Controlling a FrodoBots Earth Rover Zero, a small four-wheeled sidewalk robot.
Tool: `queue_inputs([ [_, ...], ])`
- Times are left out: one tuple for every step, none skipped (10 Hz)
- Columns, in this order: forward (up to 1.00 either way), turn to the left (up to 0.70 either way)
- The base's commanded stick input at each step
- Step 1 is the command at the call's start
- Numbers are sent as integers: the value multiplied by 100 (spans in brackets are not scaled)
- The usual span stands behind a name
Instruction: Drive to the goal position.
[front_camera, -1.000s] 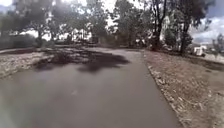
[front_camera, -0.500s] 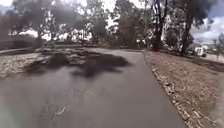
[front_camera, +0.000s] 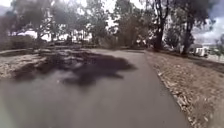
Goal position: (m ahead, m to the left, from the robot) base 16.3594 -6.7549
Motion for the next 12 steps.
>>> queue_inputs([
  [70, 0],
  [70, 0],
  [70, 0],
  [70, 0],
  [70, 0],
  [70, 0],
  [70, 0],
  [70, 0],
  [70, 0],
  [70, 0],
  [70, 0],
  [70, 0],
])
